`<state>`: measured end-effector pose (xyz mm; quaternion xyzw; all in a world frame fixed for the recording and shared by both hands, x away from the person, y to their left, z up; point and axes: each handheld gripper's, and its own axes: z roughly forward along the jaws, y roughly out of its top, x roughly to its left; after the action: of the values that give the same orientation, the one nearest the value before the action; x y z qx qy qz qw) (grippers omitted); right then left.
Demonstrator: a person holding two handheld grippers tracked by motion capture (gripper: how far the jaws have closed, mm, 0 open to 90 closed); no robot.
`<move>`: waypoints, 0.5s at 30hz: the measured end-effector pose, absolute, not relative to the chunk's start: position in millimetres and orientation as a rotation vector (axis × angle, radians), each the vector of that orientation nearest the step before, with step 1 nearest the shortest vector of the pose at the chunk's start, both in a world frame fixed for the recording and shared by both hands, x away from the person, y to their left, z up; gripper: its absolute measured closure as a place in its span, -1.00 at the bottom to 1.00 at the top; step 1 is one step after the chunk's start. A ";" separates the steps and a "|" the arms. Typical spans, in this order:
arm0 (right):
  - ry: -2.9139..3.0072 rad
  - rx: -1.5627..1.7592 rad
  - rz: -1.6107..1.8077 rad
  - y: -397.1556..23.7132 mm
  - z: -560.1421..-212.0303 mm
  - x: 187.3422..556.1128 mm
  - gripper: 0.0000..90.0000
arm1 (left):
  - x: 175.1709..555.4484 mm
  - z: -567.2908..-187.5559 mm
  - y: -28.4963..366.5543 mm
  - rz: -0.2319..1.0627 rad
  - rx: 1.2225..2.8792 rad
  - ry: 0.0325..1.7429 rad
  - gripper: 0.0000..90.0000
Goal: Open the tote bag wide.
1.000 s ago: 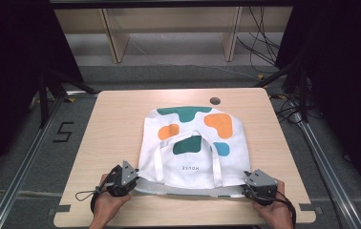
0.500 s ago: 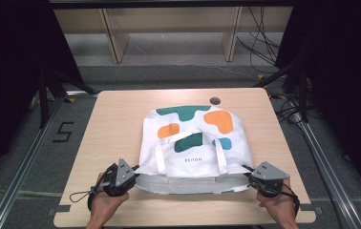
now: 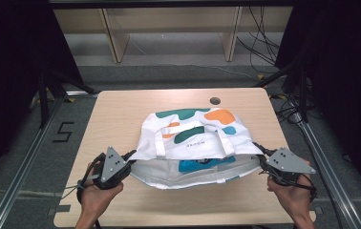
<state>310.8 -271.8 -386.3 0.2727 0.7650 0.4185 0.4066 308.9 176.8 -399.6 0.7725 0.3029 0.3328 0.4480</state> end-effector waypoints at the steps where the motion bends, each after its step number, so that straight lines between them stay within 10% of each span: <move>1: 1.883 0.666 1.026 -271.9 -373.3 310.5 0.97 | 308.1 -393.4 176.6 0.826 1.900 0.729 0.87; 15: 1.716 0.558 1.119 -278.4 -301.0 283.5 0.97 | 279.1 -303.4 176.4 0.964 1.668 0.564 0.91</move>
<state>283.5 -278.4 -301.0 0.2296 0.7057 0.4602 0.4874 279.1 176.4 -303.4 0.7010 0.2370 0.4051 0.5370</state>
